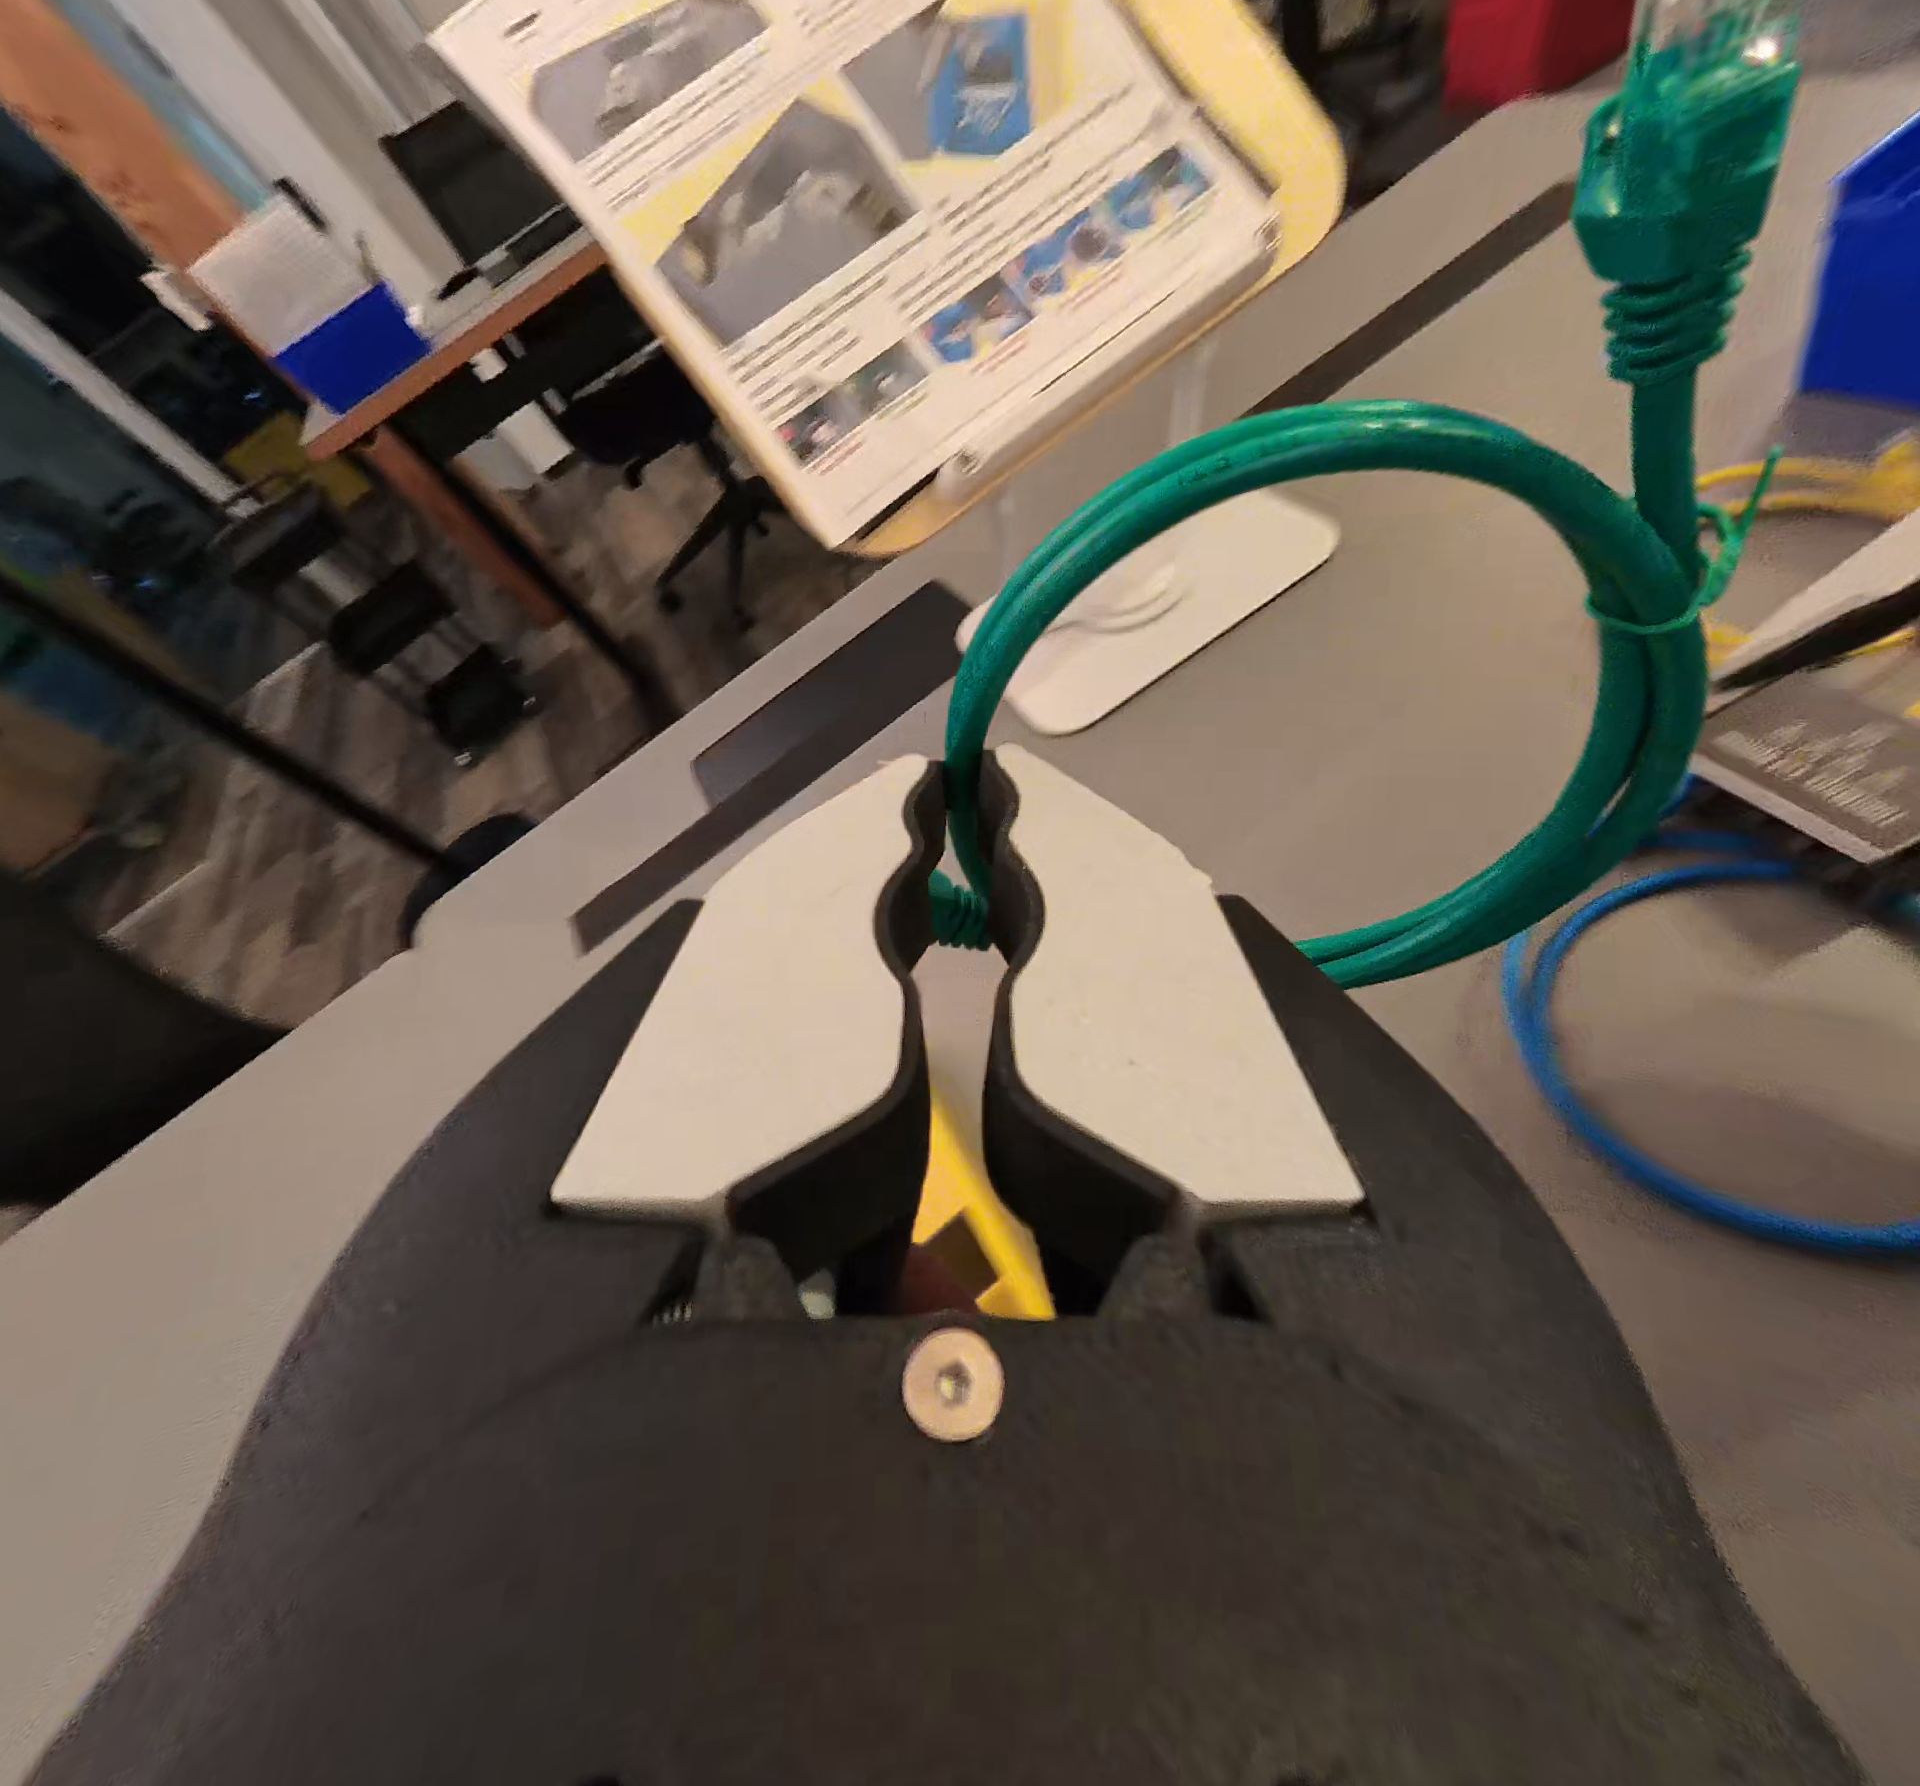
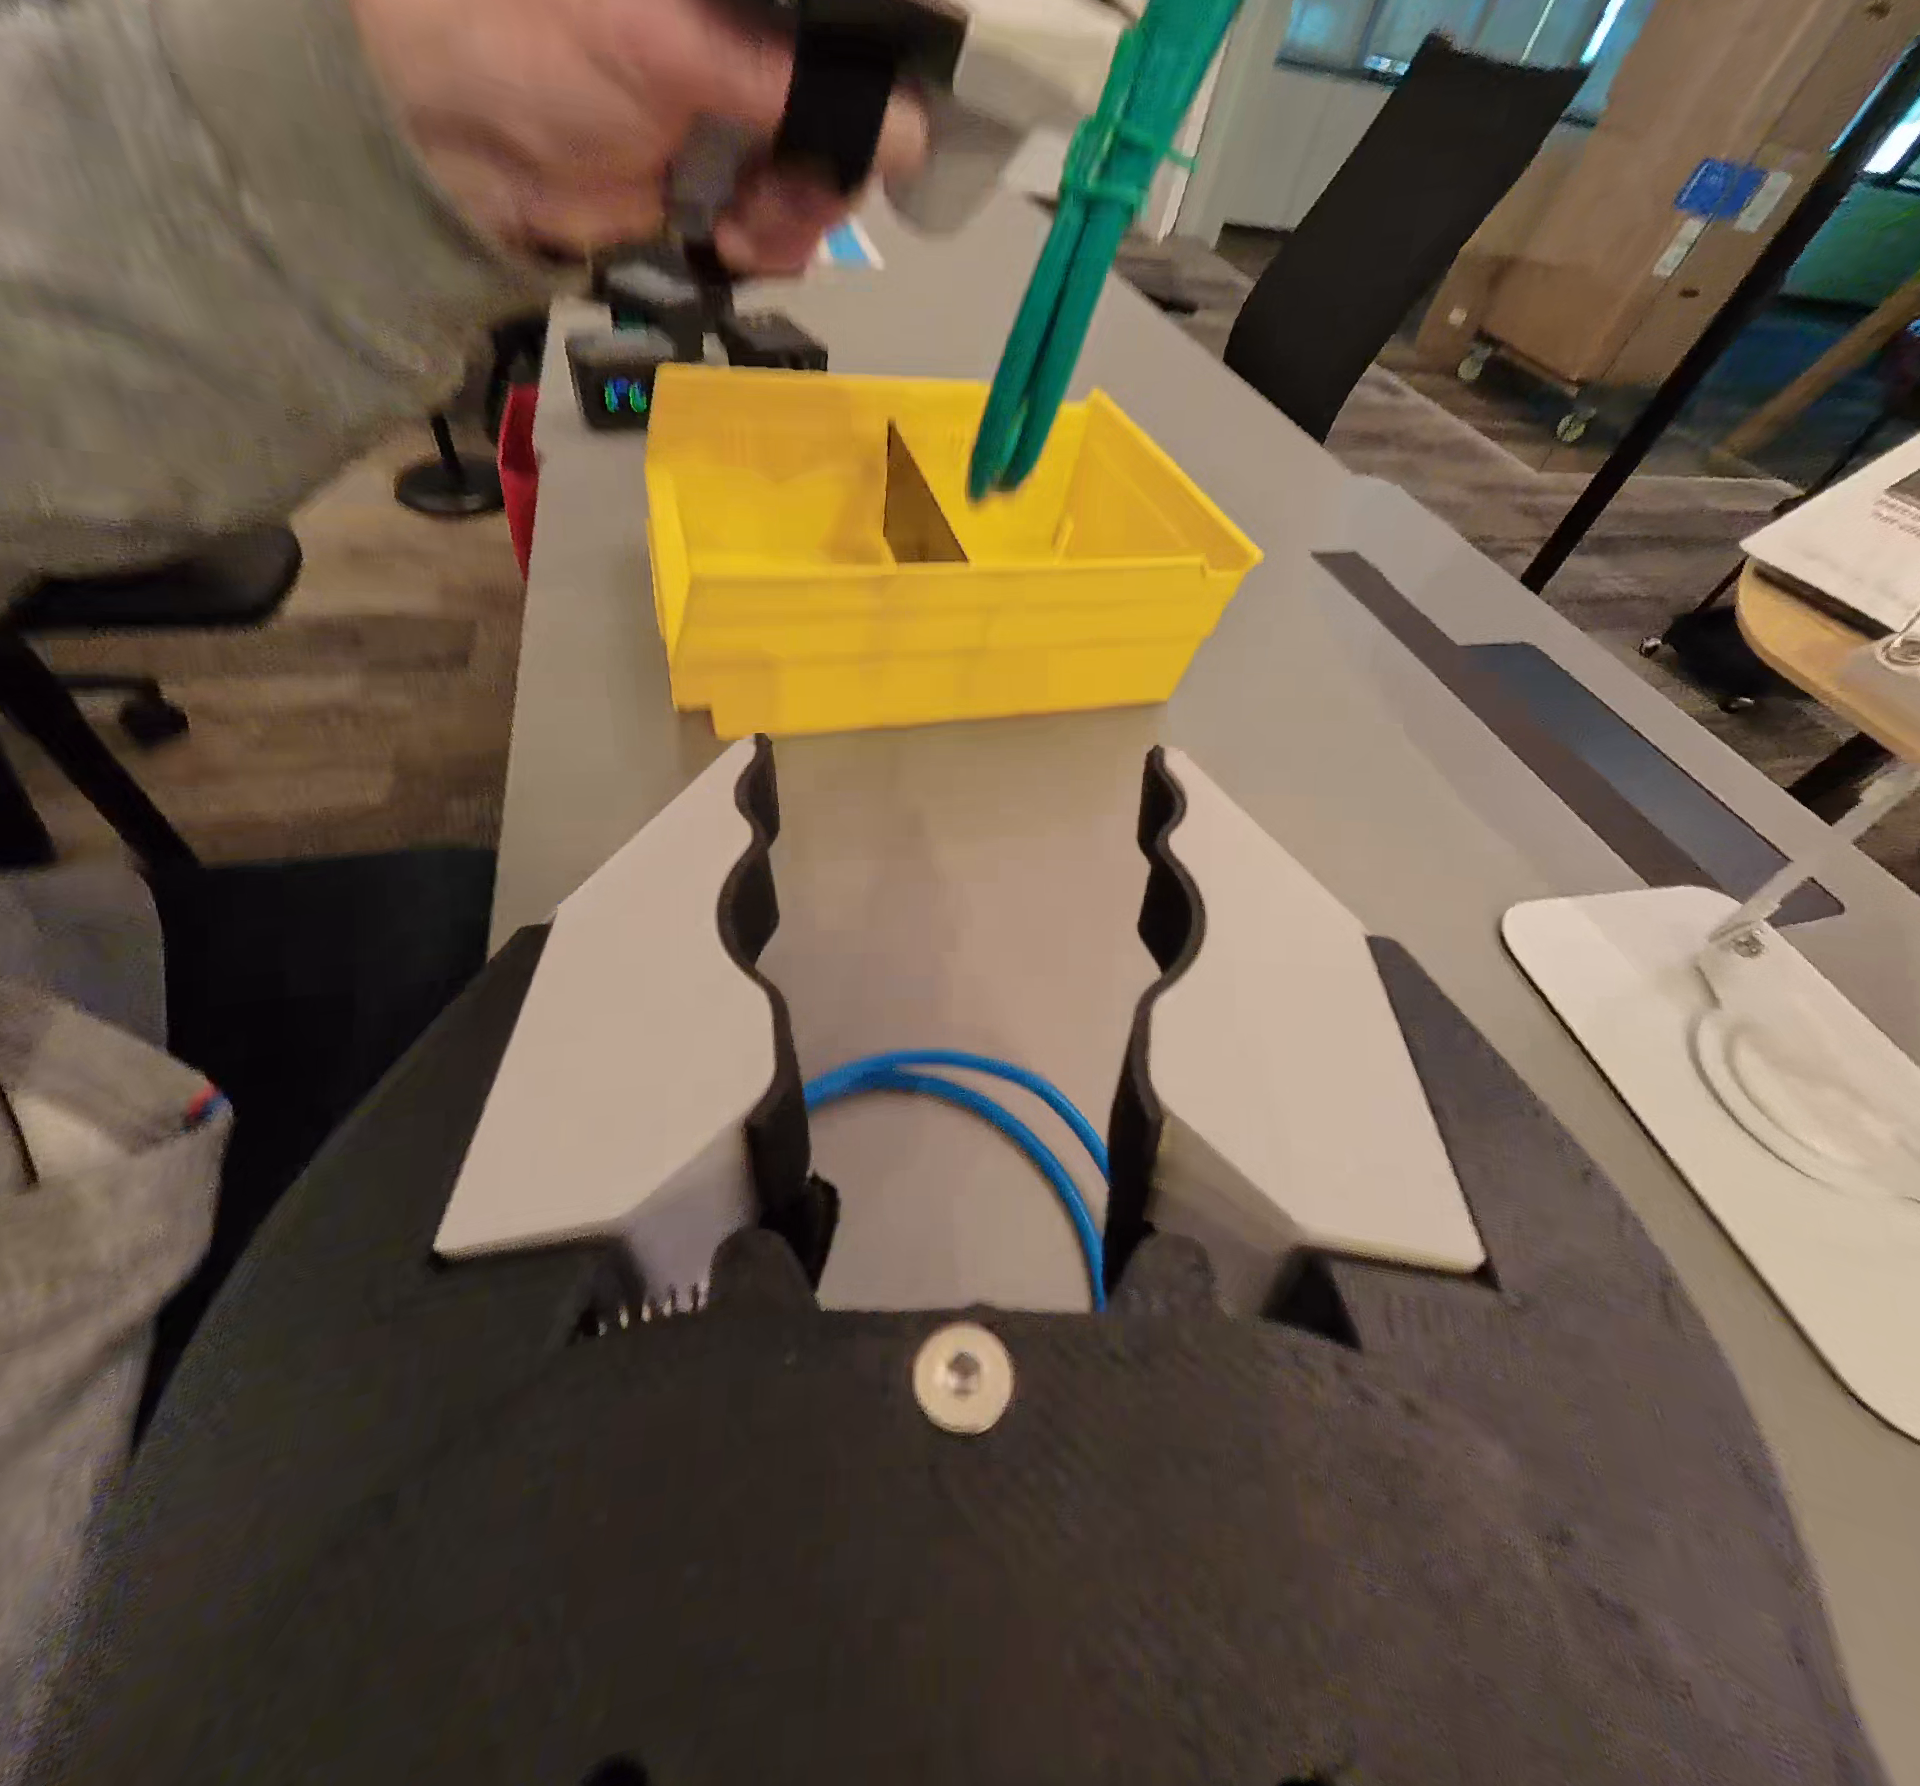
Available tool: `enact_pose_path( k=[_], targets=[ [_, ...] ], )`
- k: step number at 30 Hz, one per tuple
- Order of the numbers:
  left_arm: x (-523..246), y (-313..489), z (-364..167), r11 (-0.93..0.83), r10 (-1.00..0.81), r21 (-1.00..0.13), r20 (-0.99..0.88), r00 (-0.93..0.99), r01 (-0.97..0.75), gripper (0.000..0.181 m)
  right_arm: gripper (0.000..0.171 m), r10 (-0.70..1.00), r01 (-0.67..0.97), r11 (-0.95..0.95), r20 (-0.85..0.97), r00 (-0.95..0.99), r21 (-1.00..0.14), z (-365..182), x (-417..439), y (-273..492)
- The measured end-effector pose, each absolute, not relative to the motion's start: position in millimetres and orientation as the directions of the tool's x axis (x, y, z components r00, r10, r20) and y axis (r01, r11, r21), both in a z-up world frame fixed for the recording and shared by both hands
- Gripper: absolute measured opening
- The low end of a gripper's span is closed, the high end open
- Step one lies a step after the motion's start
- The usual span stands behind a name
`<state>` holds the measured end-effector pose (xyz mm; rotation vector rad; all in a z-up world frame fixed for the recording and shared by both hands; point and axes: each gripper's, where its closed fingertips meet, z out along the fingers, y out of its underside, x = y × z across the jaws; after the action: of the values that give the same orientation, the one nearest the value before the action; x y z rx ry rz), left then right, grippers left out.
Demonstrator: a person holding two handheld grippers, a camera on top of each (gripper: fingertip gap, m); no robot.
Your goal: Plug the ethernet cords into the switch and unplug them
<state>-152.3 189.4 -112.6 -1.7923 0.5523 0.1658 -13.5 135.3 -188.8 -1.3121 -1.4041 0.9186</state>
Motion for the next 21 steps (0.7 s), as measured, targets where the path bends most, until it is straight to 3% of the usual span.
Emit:
enact_pose_path(
  k=[4, 9, 13, 16, 21],
  targets=[
    [-105.1, 195.1, -127.2, -0.157, -0.368, -0.923, -0.275, 0.888, -0.351, 0.005, 0.064, 0.997, 0.11, 0.012, 0.021, 0.081, -0.994, -167.2, -21.0, 130.8],
    [-69.9, 198.9, -148.6, -0.178, -0.434, -0.948, -0.167, 0.885, -0.265, 0.005, 0.006, 0.977, 0.052, 0.097, 0.105, 0.187, -0.994, -155.9, -13.7, 141.4],
    [-64.1, 200.6, -163.3, -0.224, -0.484, -0.946, -0.1, 0.869, -0.233, 0.006, 0.003, 0.976, 0.097, 0.089, 0.106, 0.191, -0.991, -157.7, -5.4, 149.6],
    [-66.9, 201.5, -160.3, -0.192, -0.484, -0.946, -0.14, 0.864, -0.261, 0.026, 0.002, 0.975, 0.129, 0.097, 0.121, 0.189, -0.987, -159.8, 1.3, 155.6],
    [-61.1, 189.3, -134.8, -0.039, -0.498, -0.908, -0.345, 0.796, -0.417, 0.052, 0.003, 0.955, 0.343, 0.198, 0.26, 0.145, -0.918, -187.8, 11.3, 164.3]
  ],
)
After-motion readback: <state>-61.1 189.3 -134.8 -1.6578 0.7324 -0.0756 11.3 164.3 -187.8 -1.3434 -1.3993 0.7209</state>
